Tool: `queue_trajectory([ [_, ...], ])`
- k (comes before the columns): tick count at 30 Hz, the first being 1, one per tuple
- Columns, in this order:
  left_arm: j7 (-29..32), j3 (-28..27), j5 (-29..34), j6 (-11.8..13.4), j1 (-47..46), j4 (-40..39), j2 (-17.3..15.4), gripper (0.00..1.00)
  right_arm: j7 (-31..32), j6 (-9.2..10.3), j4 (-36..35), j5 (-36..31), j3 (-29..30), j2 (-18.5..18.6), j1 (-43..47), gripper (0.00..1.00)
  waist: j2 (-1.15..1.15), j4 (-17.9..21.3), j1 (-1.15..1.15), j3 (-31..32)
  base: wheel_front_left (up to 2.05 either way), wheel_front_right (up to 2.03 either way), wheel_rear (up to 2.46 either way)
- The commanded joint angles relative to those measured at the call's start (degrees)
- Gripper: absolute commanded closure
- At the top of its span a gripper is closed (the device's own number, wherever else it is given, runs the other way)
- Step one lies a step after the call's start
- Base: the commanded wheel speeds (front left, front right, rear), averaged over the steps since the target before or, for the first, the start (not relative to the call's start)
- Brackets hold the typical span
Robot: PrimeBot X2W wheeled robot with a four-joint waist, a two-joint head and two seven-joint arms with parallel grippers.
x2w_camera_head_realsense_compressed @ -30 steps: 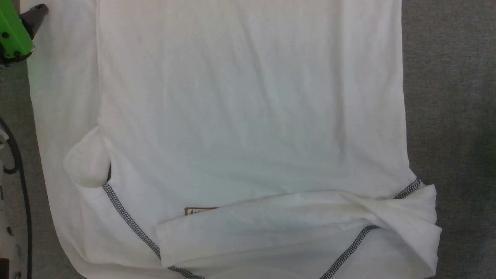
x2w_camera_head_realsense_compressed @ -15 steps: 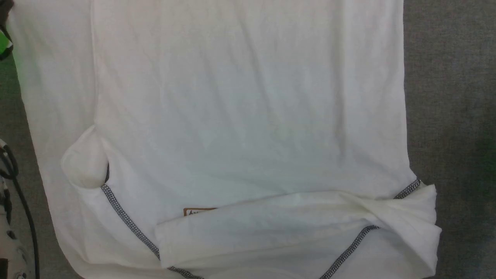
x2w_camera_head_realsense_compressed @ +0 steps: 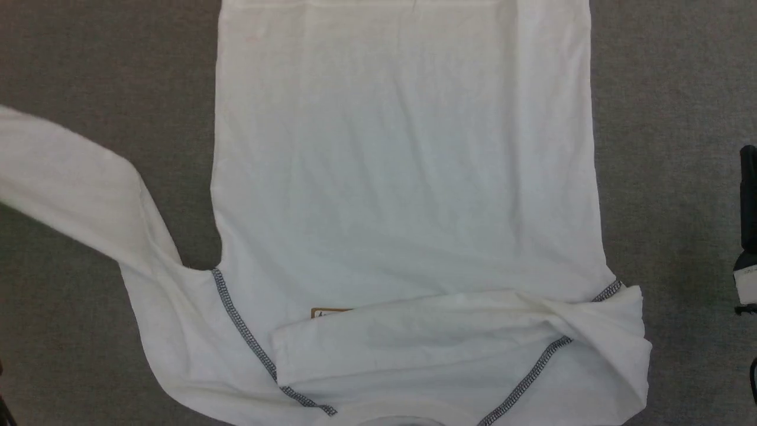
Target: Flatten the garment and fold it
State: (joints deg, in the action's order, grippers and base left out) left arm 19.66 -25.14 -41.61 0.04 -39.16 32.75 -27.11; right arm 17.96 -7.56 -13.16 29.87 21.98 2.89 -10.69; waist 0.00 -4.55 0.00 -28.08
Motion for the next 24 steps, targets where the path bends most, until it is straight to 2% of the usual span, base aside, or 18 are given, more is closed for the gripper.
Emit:
queue_trajectory([
  [1, -0.87, -0.97, -0.43, 0.56, 1.99, -0.51, -0.55, 1.00, -0.39, 0.08, 0.42, 0.48, -0.22, -0.02, 0.64, 0.00, 0.00, -2.80, 0.00, 5.07, 0.00, 0.00, 0.00],
  [8, -1.61, -4.10, 0.01, 1.55, 10.00, -3.90, -2.27, 1.00, -0.83, 0.08, 2.40, 0.80, -0.74, -0.02, 2.12, 0.00, 0.00, -4.56, 0.00, 9.76, 0.00, 0.00, 0.00],
  [15, 1.84, -3.30, -1.41, 0.53, 11.31, -9.74, -2.22, 1.00, -0.90, 0.08, 3.26, 1.11, -0.76, -0.02, 3.50, 0.00, 0.00, -6.03, 0.00, 12.08, 0.00, 0.00, 0.00],
  [19, 4.01, -2.00, -4.15, -0.77, 10.28, -15.61, 0.27, 1.00, -1.11, 0.08, 4.08, 1.48, -1.46, -0.02, 3.64, 0.00, 0.00, -5.82, 0.00, 13.12, 0.00, 0.00, 0.00],
  [24, 6.72, 2.36, -8.24, -1.97, 10.46, -26.89, 7.65, 1.00, -2.27, 0.08, 5.61, 2.31, -2.28, -0.02, 4.13, 0.00, 0.00, -5.20, 0.00, 14.72, 0.00, 0.00, 0.00],
])
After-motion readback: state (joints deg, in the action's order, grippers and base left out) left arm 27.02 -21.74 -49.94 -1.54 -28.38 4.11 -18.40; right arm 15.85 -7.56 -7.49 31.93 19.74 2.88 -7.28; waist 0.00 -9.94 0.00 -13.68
